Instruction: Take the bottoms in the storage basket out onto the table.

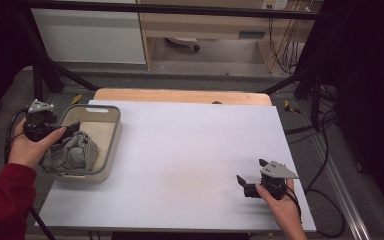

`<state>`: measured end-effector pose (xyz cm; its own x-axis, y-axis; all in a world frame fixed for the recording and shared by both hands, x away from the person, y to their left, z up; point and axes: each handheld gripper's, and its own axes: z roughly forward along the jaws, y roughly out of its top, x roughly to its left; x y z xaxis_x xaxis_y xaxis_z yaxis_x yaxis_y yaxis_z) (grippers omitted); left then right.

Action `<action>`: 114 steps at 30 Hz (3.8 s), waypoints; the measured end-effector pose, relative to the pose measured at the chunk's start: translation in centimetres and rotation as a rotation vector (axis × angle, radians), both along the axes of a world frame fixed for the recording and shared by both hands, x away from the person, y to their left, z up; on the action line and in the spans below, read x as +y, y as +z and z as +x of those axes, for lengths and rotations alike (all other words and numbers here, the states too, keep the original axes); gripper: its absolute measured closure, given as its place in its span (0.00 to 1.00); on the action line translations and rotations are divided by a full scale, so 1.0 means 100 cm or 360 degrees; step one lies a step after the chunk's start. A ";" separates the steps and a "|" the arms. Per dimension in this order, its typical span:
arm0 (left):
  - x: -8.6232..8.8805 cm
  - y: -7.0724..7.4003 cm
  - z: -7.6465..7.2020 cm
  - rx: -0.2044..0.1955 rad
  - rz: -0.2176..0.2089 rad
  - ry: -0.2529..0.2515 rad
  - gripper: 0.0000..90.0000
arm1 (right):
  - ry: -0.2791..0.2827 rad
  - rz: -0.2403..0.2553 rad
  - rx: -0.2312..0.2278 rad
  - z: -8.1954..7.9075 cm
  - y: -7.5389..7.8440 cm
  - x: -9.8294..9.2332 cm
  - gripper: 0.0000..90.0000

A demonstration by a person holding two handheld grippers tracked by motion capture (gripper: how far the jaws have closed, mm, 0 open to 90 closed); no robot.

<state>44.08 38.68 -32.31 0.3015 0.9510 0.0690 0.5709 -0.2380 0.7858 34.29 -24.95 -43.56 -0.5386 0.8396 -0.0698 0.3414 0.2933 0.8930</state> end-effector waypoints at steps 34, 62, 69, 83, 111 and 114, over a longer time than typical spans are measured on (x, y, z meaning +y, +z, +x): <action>0.011 -0.044 0.012 0.0421 0.0090 -0.0046 0.41 | 0.0029 -0.0038 0.0030 0.002 -0.003 0.003 0.02; 0.002 -0.059 0.020 0.0587 0.0123 0.0006 0.72 | 0.0106 -0.0071 0.0070 0.001 -0.006 0.009 0.02; -0.006 -0.036 0.006 0.0267 0.0099 0.0052 0.76 | 0.0104 -0.0078 0.0063 0.003 -0.006 0.010 0.03; -0.020 0.000 -0.006 -0.0267 -0.0324 0.0187 0.77 | 0.0026 -0.0047 0.0040 0.003 -0.005 0.000 0.03; -0.023 -0.003 -0.029 -0.0467 -0.0576 0.0227 0.77 | 0.0054 -0.0072 0.0058 0.005 -0.008 0.009 0.03; -0.025 -0.001 -0.030 -0.0484 -0.0584 0.0226 0.77 | 0.0061 -0.0069 0.0061 0.005 -0.008 0.009 0.03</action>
<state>41.04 36.22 -32.38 0.1857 0.9591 -0.2136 0.3097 0.1491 0.9391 34.78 -24.02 -44.34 -0.5733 0.8150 -0.0846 0.3628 0.3451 0.8656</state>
